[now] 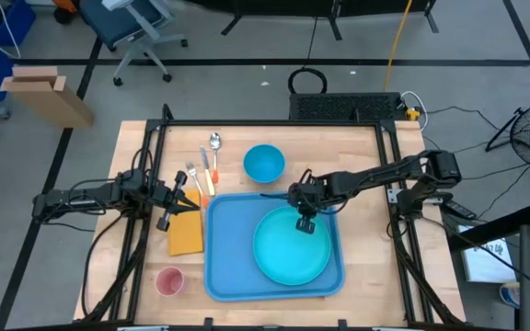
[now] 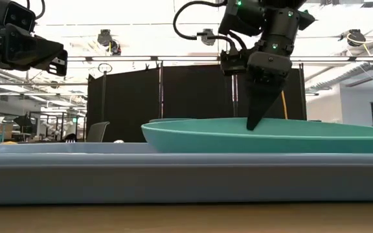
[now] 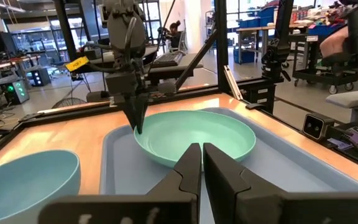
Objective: Set up tray
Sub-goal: Put the light green plate on the blue serving tray, then put the blue bowl on the light green plate
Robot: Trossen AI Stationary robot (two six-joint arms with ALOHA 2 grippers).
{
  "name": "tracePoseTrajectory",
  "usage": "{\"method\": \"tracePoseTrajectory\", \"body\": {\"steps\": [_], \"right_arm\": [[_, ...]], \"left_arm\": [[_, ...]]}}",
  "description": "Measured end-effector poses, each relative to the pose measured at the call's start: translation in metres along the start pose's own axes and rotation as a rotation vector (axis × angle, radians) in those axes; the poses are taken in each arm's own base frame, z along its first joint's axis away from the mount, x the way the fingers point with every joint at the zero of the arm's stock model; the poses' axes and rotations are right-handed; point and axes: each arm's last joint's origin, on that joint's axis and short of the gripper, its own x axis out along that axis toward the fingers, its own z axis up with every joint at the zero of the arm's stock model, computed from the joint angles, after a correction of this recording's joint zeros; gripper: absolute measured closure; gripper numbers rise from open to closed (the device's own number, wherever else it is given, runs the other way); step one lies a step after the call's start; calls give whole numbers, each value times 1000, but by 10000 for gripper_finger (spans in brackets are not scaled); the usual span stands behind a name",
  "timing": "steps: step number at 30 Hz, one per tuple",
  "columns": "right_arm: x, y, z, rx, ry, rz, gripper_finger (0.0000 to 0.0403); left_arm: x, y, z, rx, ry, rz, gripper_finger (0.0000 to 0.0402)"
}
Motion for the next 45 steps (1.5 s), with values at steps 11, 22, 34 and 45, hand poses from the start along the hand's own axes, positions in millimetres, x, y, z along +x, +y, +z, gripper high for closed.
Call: {"method": "tracePoseTrajectory", "body": {"steps": [11,22,34,45], "right_arm": [[1,-1,0,-2,1,-14,337],[-11,-2,2,-66,-59,-21,278],[-100,-5,-17,-540,-575,164,348],[-99,-35,-94,-411,-978,210,401]], "left_arm": [[0,0,0,-4,0,0,380],[0,0,0,-4,0,0,380],[0,0,0,-5,-1,0,380],[0,0,0,-4,-1,1,380]]}}
